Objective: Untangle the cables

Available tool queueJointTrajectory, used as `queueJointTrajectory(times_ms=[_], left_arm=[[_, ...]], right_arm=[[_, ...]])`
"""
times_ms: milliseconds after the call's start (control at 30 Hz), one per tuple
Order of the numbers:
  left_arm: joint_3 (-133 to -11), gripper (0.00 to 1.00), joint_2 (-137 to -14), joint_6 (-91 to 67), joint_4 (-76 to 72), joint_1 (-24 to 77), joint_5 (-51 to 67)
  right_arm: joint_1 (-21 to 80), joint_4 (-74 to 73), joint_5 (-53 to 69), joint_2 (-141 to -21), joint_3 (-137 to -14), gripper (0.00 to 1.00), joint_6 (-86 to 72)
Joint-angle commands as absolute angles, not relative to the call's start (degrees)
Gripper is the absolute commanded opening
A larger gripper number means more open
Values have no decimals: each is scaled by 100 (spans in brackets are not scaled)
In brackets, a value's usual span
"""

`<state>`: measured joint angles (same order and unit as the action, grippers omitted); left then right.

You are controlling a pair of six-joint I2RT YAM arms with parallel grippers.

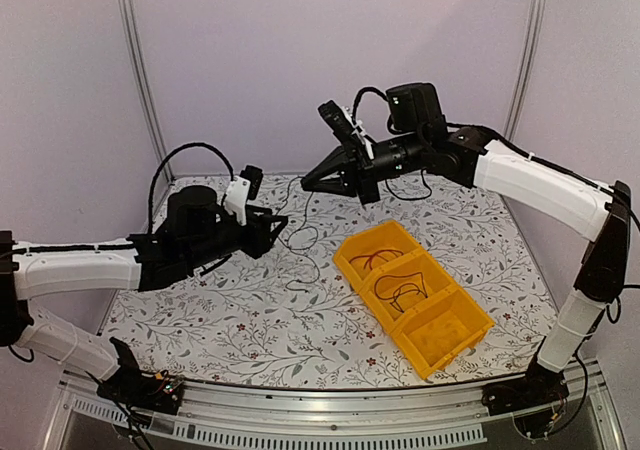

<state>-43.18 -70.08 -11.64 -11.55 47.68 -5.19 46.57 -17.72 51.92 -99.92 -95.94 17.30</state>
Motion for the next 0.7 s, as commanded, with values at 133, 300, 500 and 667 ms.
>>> queueJointTrajectory(times_ms=[133,300,500,667], left_arm=[[-4511,47,-8720,-1537,-3745,4634,-1397],[-4697,44,-9593,-1893,-3913,4431,-1863],[-4510,40,-10223,-2420,-3943,3914,-1611],[-4367,39,-10357,-2579,-3992,3670,-1378]], right_arm=[[4702,-1744,5447,-9635,-9641,0,1373],[4702,-2259,5621,-9490,-10195,0,1542],[4239,-2691,5949,-9136,-11759,0,1250],[2933,-2340,6392,-9027,-12324,0,673]])
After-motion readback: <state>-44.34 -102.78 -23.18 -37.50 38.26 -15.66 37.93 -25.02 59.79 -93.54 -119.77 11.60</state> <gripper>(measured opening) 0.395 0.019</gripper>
